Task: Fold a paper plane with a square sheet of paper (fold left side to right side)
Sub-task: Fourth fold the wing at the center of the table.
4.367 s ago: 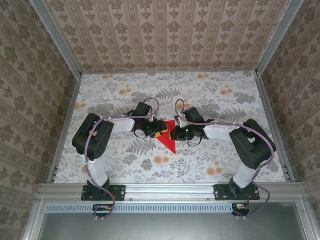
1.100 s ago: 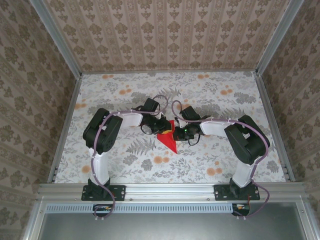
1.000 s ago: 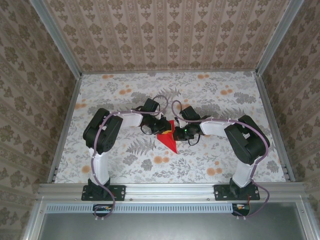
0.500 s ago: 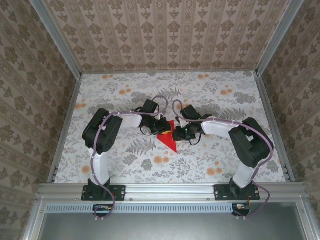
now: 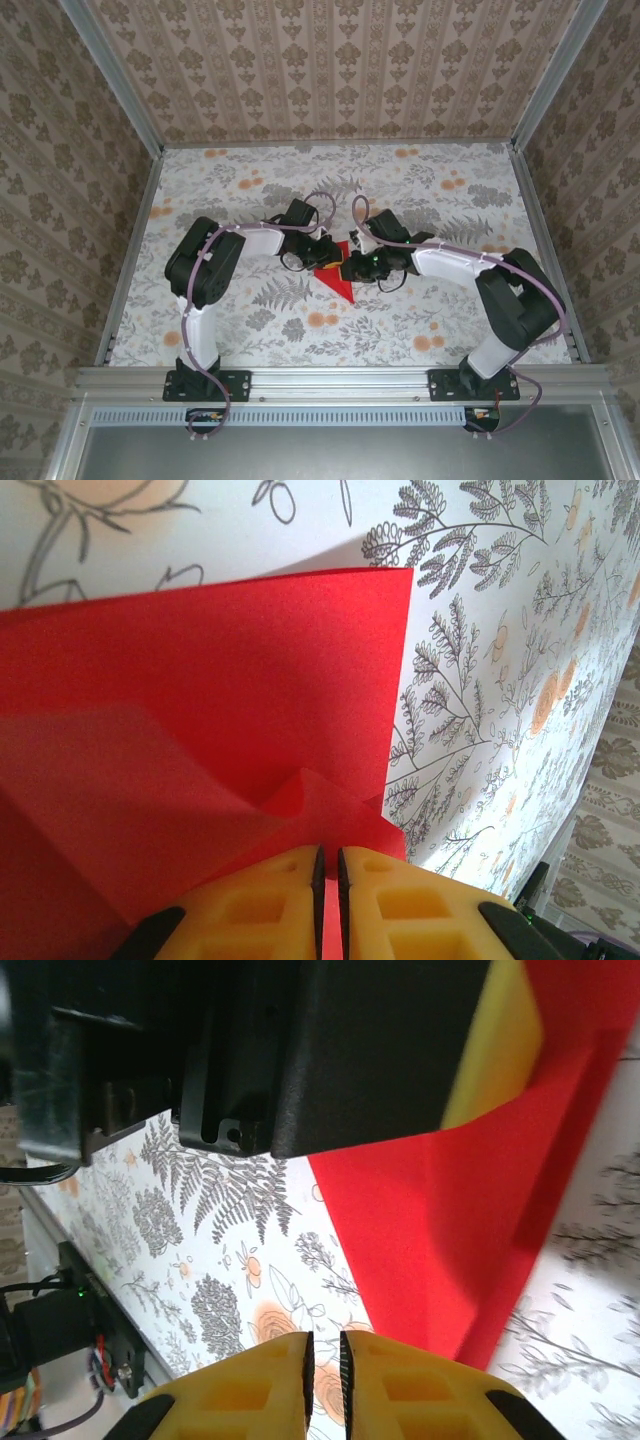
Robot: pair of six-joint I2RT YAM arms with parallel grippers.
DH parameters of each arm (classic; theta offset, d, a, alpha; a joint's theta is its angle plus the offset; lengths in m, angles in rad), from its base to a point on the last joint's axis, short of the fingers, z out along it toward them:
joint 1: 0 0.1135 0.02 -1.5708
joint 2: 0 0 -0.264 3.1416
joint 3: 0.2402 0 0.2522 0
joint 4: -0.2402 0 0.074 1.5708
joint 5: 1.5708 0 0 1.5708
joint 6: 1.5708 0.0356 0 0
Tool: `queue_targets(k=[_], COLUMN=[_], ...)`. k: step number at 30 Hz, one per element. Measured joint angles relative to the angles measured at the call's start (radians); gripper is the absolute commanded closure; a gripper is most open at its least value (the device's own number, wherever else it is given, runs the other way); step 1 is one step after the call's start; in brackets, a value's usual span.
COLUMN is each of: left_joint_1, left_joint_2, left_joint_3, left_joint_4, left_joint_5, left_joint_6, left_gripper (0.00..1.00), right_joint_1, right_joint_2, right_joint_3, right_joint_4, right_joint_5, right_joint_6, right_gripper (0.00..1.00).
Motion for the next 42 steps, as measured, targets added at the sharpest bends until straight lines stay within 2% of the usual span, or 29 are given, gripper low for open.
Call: queue_targets(k=[8,30,42], left_joint_1=[0.000,0.001,0.001], left_joint_2=[0.000,0.000,0.000], left_joint_3=[0.000,0.000,0.000], left_joint_4=[0.000,0.000,0.000], left_joint_5=[0.000,0.000,0.000], left_joint_6=[0.000,0.000,0.000], left_gripper=[0.85,0.85,0.85], right_joint_1=[0.022,0.025,0.039], right_joint_2=[0.103,0.130,0.130], right_joint_3=[0.000,-0.044,-0.028], right_joint_4=[0.032,0.033,-0.020], right_joint_5=[-0.042,-0.040,0.006], right_joint_6=[0.024,0.015,-0.040], right_gripper=[0.83,0.83,0.83])
